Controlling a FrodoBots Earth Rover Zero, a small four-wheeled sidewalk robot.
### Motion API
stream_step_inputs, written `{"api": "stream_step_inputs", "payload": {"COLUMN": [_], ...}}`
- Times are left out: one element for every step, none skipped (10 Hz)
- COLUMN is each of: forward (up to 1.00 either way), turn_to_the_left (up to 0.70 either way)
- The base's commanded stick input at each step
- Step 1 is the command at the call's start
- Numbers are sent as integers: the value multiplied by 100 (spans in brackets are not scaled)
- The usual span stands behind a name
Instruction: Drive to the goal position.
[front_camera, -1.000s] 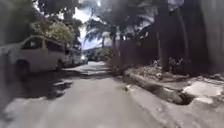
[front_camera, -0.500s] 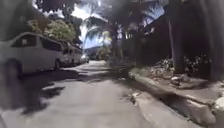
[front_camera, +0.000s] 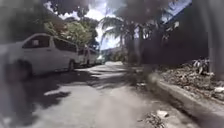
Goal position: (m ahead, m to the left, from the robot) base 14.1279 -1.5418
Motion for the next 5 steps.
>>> {"api": "stream_step_inputs", "payload": {"forward": [100, 100, 100, 100, 100], "turn_to_the_left": [0, 0, 0, 0, 0]}}
